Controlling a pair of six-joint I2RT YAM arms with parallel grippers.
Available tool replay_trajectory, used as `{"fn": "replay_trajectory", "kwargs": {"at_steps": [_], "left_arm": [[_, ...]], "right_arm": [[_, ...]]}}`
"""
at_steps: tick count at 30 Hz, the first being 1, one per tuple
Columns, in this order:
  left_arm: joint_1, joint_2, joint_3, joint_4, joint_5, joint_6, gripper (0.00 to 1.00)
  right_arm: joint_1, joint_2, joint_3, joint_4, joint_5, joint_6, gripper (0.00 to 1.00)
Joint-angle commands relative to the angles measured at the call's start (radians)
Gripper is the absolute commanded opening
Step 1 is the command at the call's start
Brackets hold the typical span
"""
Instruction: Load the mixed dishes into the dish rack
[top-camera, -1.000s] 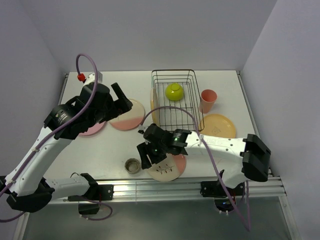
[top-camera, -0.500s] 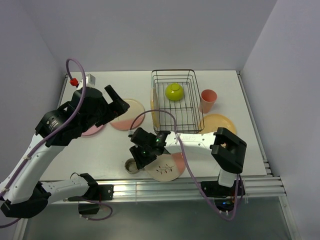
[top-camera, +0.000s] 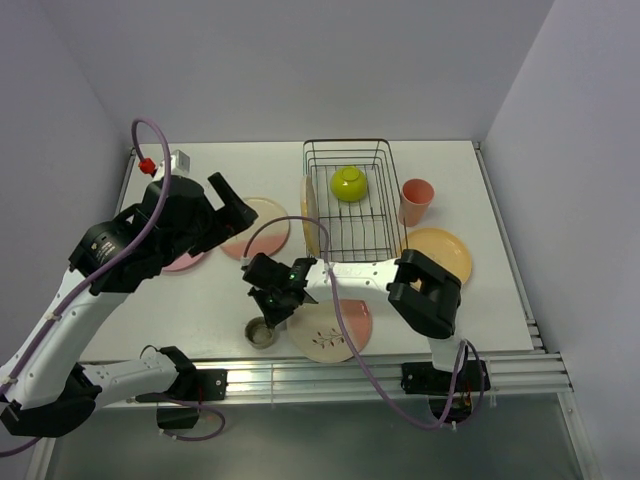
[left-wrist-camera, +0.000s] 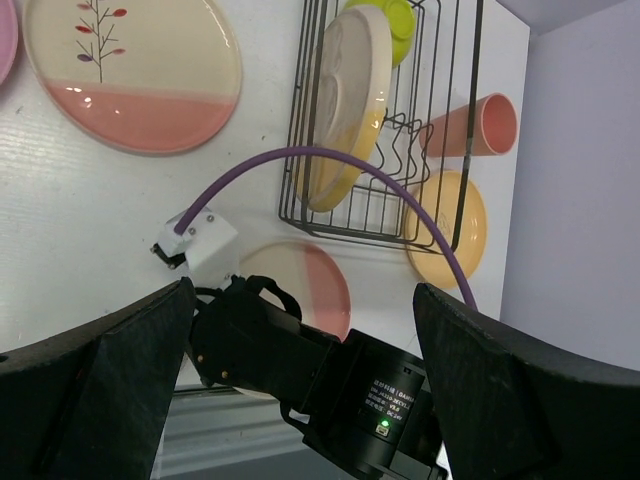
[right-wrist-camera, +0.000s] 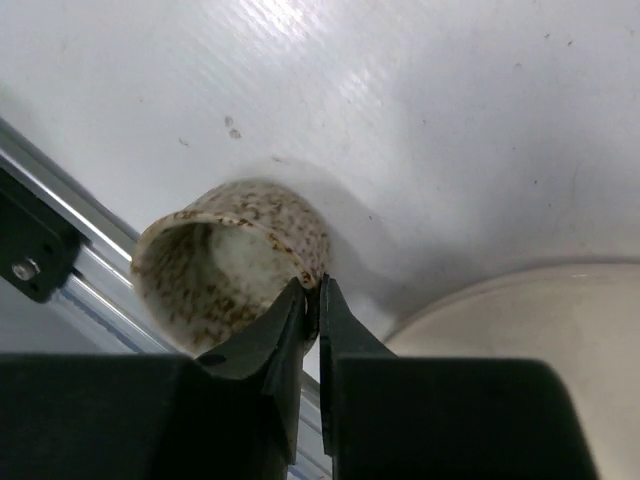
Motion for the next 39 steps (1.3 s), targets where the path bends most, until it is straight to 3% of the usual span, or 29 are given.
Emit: {"fn": "replay_trajectory", "kwargs": {"at_steps": [1, 3, 9, 13, 17, 23, 26, 29, 30, 34, 39], "left_arm": [[0.004, -0.019, 0.019, -0.012, -0.012, -0.004, 0.97], [0.004, -0.022, 0.021, -0.02, -0.015, -0.001, 0.97], [0.007, -0.045, 0.073, -0.013, -0.028, 0.033, 0.98], [0.007, -0.133, 0.036, 0.148, 0.017, 0.104, 0.98], [0.007, -0.223, -0.039, 0.321, 0.094, 0.157, 0.98], [0.007, -0.207, -0.076, 0.416, 0.269, 0.237, 0.97], [0.007, -0.204, -0.12, 0.525, 0.388, 0.277, 0.98], [0.009, -0.181, -0.159, 0.64, 0.525, 0.305, 0.99], [0.009, -0.171, -0.165, 0.687, 0.583, 0.324, 0.99], [0.007, -0.103, -0.185, 0.804, 0.701, 0.395, 0.99], [0.006, -0.103, -0.229, 0.976, 0.82, 0.493, 0.99]], "right_arm": [[0.008, 0.015, 0.082, -0.044, 0.088, -0.033, 0.08], [0.007, 0.021, 0.13, -0.06, 0.108, -0.053, 0.0], [-0.004, 0.002, 0.288, -0.144, 0.168, -0.085, 0.0], [-0.059, -0.086, 0.374, -0.19, 0.116, -0.064, 0.0], [-0.201, -0.186, 0.454, -0.236, -0.036, -0.021, 0.0], [-0.398, -0.373, 0.39, -0.192, -0.383, 0.074, 0.0], [-0.51, -0.473, 0.282, -0.117, -0.584, 0.169, 0.0], [-0.599, -0.573, 0.129, 0.047, -0.758, 0.336, 0.0], [-0.614, -0.599, 0.086, 0.18, -0.842, 0.396, 0.0], [-0.656, -0.711, -0.132, 0.501, -0.97, 0.695, 0.0], [-0.673, -0.785, -0.255, 0.857, -1.015, 1.026, 0.0]]}}
